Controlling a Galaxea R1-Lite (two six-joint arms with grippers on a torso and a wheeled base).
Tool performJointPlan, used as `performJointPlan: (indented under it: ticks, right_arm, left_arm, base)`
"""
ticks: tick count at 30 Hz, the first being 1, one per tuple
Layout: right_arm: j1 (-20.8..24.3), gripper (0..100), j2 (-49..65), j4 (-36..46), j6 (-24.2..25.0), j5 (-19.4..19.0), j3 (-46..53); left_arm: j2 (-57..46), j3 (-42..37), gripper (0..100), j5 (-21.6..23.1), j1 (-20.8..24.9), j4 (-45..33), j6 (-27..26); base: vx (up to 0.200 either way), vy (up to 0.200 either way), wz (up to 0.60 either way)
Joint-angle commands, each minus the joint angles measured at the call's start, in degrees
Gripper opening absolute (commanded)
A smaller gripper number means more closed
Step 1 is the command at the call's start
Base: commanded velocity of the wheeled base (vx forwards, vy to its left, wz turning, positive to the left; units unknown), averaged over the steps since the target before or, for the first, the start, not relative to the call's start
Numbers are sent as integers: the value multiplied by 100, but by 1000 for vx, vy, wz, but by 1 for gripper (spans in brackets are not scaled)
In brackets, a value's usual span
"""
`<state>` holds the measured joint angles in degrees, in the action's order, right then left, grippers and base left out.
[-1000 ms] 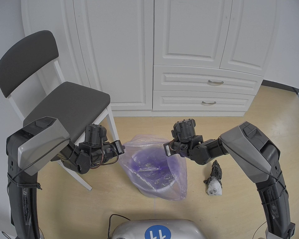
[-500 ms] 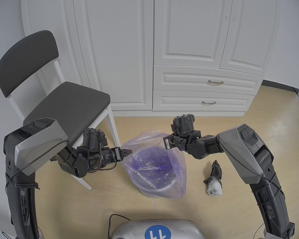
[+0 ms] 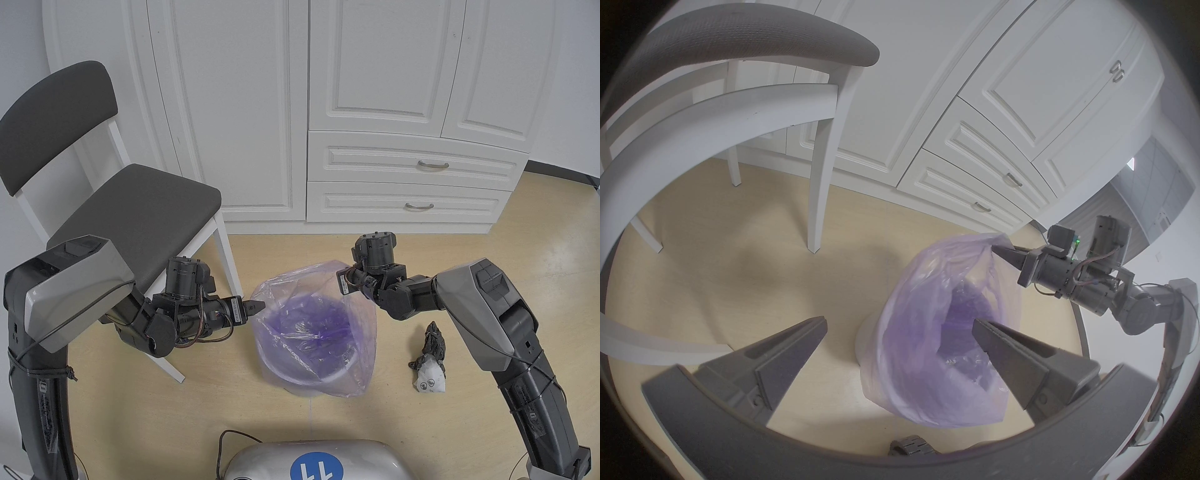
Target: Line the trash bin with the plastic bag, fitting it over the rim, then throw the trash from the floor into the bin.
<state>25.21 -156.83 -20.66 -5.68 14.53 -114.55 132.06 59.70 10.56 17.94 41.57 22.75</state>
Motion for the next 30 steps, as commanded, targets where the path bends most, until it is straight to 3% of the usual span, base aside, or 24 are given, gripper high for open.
performJointPlan:
  ticks: [1, 7, 9, 11, 15, 21, 24, 30]
  right_arm:
    - [107, 100, 206, -166, 67, -12, -4]
    - [432, 100, 865, 440, 348, -3, -4]
    - [494, 100, 1559, 2154, 559, -161, 513]
    - [494, 100, 1612, 2585, 884, -302, 566]
    - [423, 100, 1920, 2022, 1746, -275, 1128]
    - [239, 100, 2289, 1407, 1966, -126, 2174]
    - [239, 100, 2051, 607, 2546, -64, 2174]
    - [1, 100, 2297, 467, 2431, -152, 2992]
  left_arm:
    - [4, 7, 100, -1, 34, 9, 2]
    - [65, 42, 100, -45, 51, 0, 2]
    - [109, 60, 100, -177, 60, 9, 2]
    - [127, 68, 100, -194, 60, 9, 2]
    - [162, 112, 100, -203, 78, 9, 10]
    - [127, 68, 100, -203, 130, 9, 2]
    - [101, 24, 100, -203, 192, 9, 2]
    - [-22, -107, 100, -212, 227, 141, -42]
  base:
    - [0, 0, 0]
    - [0, 0, 0]
    - [0, 0, 0]
    - [0, 0, 0]
    - [0, 0, 0]
    - [0, 0, 0]
    - [0, 0, 0]
    - [0, 0, 0]
